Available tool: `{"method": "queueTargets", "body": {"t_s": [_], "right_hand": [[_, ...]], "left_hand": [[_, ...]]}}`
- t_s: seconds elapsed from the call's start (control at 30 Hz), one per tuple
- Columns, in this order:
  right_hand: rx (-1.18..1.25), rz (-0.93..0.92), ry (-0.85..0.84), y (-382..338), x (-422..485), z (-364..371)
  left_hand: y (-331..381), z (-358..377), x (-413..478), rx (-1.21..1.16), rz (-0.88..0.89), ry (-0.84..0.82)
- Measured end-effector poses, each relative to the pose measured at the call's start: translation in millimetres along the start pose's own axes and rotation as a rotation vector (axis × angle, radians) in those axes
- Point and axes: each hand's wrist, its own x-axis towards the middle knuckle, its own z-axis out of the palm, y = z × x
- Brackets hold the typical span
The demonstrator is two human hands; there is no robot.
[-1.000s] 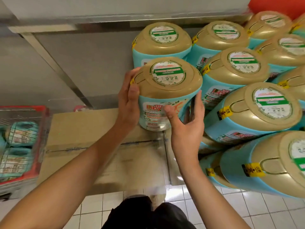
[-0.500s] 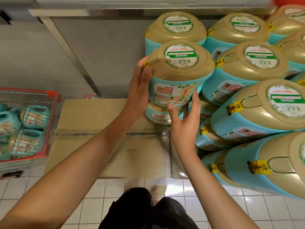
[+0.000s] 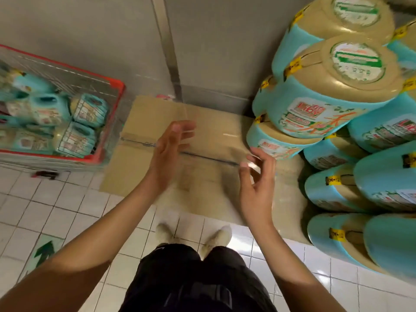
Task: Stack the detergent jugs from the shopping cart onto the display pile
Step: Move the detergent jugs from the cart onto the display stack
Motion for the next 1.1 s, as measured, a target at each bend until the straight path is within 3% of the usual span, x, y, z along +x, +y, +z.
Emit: {"method": "queueTargets", "body": {"t_s": [0.4,0.73,0.93,1.1], "right_hand": [[-0.105,0.07,-0.763,-35.2,-62.8,189.8],[-0.126,0.047,-1.043,-45.5,-101.4,336.9],[-0.108,0.083,-1.175,-47.5,-104.3,402.1],[-0.086,0.129,-1.178,-38.1,-91.1,460.7]], "left_hand": [[-64.5,-272.9,-138.6,-0.035,-0.194,0.473],[-74.1,-404.8,-220.3,-0.007,-0.297,0.716],[-63.2,-451.4,-209.4,-0.025,-0.272,0.807],[-61.4,-486.9,-186.5,-0.028,-0.273,0.862]]}}
